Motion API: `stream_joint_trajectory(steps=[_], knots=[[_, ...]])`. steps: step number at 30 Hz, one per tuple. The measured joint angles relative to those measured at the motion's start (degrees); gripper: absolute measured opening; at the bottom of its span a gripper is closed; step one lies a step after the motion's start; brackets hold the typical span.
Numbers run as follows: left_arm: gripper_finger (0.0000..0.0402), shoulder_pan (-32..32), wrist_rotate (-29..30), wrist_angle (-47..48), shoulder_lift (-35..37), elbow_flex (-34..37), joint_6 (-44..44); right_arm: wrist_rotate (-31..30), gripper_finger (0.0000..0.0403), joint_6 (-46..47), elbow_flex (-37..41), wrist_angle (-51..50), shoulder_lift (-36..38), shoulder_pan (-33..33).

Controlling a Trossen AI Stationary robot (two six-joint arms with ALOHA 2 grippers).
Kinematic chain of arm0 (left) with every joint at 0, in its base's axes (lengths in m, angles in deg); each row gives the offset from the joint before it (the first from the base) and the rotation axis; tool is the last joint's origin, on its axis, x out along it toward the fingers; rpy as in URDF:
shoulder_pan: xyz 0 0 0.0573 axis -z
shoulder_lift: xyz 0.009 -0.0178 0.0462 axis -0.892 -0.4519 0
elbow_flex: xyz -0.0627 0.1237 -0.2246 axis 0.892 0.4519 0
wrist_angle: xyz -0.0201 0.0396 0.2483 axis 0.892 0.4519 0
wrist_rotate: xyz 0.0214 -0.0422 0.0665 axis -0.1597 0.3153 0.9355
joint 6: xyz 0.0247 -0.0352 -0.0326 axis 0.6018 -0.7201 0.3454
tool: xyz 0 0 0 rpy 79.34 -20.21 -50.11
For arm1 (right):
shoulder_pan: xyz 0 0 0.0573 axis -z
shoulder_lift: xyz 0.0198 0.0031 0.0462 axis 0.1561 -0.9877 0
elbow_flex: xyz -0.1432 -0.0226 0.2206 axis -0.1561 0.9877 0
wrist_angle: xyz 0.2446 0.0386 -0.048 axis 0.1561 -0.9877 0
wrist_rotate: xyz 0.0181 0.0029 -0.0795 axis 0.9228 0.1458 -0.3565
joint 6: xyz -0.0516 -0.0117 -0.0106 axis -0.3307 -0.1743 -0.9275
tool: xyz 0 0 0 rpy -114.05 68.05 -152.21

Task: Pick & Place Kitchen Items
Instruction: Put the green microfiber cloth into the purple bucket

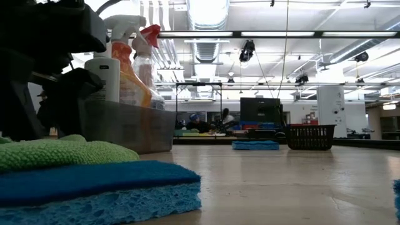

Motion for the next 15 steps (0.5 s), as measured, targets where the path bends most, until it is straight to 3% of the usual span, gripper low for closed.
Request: stream_joint_trajectory(steps=[8,15], knots=[[0.0295,-0.30,0.51,-0.08,-0.09,0.04,-0.15,0.00,0.0265,0.01,0.00,0.00,0.00,0.00],[0.0207,-0.30,0.48,-0.17,-0.09,0.04,0.13,0.00,0.0265,0.00,0.00,0.00,0.00,0.00]])
